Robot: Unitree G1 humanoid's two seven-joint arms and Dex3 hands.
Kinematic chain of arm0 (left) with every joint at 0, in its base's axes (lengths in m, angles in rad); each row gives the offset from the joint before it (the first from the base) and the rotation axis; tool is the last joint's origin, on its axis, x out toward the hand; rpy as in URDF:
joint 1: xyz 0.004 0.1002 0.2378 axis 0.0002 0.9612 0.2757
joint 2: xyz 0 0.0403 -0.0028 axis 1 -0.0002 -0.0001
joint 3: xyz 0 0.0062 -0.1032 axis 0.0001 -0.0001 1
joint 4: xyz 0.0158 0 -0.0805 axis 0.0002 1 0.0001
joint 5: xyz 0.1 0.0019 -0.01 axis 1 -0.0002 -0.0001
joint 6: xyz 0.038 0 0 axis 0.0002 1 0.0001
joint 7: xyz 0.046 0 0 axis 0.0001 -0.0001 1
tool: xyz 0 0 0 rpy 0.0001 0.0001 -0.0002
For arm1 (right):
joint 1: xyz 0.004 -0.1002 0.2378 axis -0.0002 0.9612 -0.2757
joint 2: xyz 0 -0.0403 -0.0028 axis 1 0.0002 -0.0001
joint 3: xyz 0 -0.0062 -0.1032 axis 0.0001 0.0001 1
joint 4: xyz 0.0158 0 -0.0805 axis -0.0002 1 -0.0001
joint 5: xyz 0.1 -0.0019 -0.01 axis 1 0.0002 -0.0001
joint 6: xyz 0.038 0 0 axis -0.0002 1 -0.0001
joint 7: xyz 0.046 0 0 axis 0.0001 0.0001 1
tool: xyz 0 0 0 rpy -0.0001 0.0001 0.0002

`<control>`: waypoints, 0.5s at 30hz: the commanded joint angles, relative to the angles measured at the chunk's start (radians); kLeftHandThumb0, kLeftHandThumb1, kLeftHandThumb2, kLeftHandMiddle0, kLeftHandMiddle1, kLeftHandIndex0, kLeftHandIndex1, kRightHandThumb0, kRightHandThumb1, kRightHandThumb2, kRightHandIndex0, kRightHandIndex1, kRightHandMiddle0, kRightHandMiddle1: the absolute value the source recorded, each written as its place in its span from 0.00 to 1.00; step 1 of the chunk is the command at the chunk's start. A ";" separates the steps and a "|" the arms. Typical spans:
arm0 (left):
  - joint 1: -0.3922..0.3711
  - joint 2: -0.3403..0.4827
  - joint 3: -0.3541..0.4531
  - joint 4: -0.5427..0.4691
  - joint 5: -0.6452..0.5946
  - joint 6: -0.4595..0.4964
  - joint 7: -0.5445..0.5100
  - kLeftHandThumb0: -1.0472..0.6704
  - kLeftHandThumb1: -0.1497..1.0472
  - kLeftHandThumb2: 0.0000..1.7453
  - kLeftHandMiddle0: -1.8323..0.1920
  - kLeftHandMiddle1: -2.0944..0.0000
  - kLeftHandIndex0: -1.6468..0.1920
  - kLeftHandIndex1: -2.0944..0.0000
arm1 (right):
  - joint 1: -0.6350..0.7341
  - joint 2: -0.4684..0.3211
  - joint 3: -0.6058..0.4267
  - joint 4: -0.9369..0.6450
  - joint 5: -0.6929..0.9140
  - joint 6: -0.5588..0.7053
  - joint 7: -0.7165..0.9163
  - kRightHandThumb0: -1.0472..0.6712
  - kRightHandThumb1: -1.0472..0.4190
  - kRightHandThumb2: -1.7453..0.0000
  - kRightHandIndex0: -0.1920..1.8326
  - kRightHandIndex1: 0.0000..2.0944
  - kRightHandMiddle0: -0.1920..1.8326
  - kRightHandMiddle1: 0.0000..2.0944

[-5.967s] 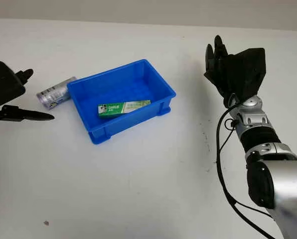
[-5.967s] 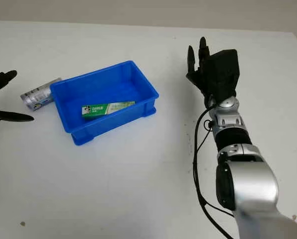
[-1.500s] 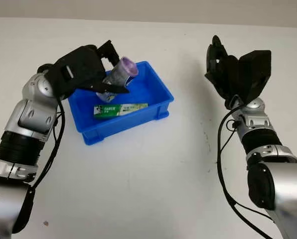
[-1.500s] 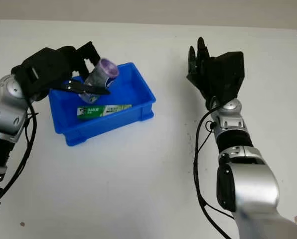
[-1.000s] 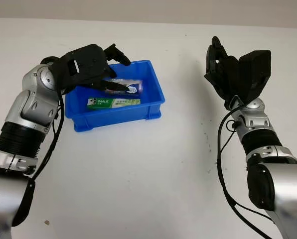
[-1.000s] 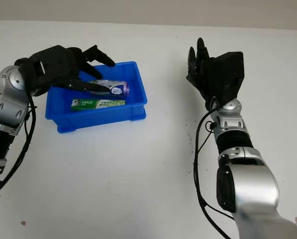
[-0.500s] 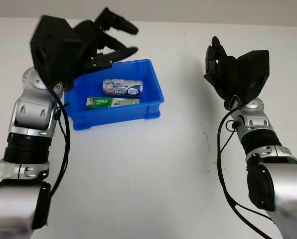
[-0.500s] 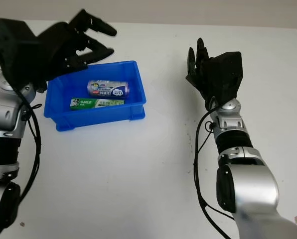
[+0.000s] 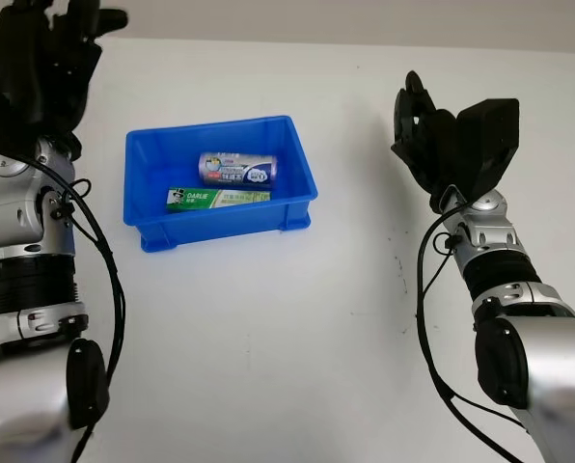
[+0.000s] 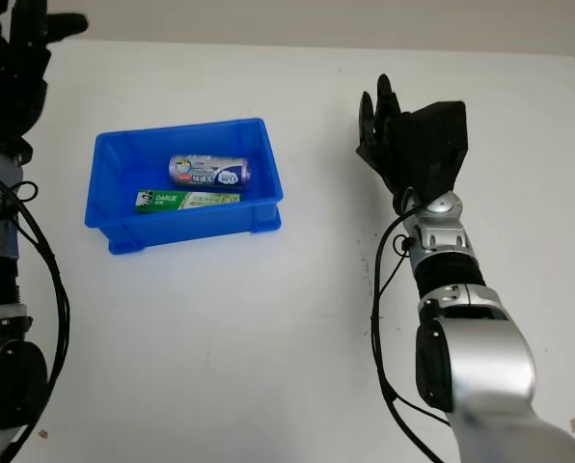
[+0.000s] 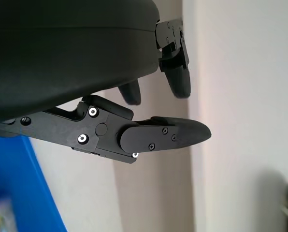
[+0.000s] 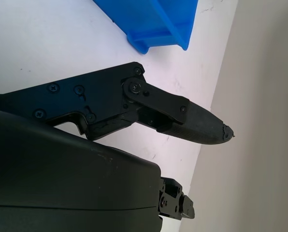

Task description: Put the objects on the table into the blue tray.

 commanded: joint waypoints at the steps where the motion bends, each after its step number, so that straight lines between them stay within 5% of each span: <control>1: 0.027 0.041 -0.011 0.068 0.024 -0.046 -0.005 0.22 1.00 0.31 0.86 0.94 0.90 0.85 | -0.017 0.002 -0.009 0.008 0.009 -0.021 0.002 0.16 0.00 0.55 0.00 0.00 0.00 0.00; 7: 0.091 0.098 -0.030 0.091 0.026 -0.037 -0.086 0.17 1.00 0.36 0.97 0.99 0.98 0.97 | -0.022 0.005 -0.014 0.016 0.012 -0.039 0.005 0.16 0.00 0.55 0.00 0.00 0.00 0.00; 15: 0.117 0.087 -0.015 0.113 -0.036 -0.010 -0.148 0.16 1.00 0.38 1.00 1.00 1.00 1.00 | -0.032 0.008 -0.012 0.025 0.012 -0.038 0.007 0.17 0.00 0.56 0.00 0.00 0.00 0.00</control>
